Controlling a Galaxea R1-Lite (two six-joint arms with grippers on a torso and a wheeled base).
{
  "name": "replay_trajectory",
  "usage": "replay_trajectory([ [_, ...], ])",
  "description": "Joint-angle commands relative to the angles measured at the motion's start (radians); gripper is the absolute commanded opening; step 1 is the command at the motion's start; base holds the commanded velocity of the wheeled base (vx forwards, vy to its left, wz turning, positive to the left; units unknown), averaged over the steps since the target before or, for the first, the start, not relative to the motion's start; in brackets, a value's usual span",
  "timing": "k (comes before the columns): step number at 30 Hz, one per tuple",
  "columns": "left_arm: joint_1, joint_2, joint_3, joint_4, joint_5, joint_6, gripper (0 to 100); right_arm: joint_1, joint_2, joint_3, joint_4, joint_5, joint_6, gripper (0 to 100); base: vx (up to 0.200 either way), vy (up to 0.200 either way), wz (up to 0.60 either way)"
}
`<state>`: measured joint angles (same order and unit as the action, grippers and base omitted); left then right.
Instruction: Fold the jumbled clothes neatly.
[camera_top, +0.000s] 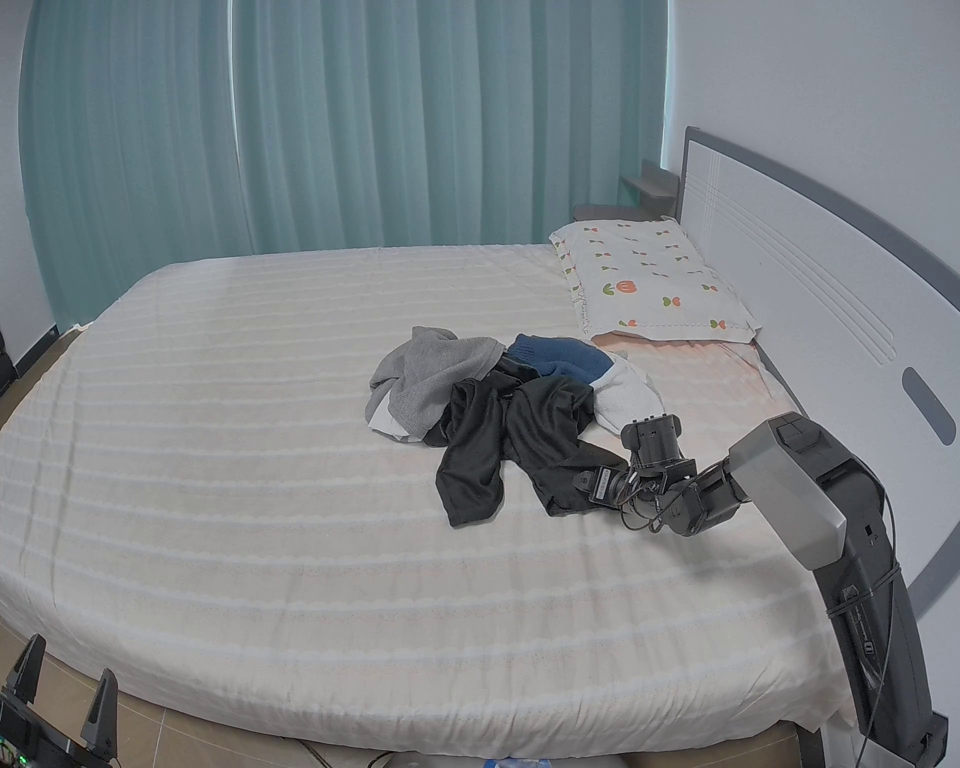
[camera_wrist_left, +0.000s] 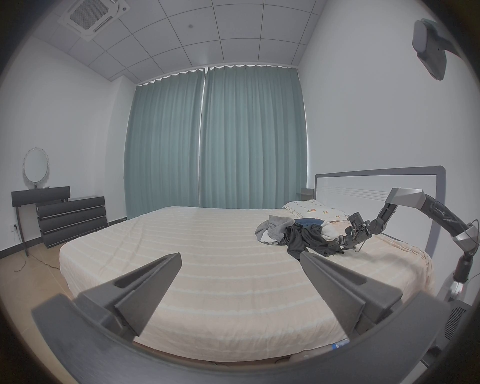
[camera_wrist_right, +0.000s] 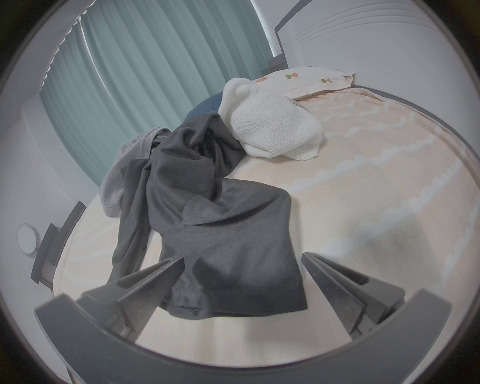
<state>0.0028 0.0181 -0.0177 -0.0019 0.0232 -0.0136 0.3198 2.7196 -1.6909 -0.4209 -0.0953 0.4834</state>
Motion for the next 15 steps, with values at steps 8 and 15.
replay_trajectory([
  [8,0.000,-0.018,0.016,0.000,0.001,0.000,100,0.004,0.019,-0.013,-0.003,0.003,0.000,0,0.000,0.000,0.00],
  [15,0.000,-0.018,0.016,0.000,0.001,0.000,100,0.007,-0.034,0.063,-0.018,0.012,0.044,0,0.000,0.000,0.00],
])
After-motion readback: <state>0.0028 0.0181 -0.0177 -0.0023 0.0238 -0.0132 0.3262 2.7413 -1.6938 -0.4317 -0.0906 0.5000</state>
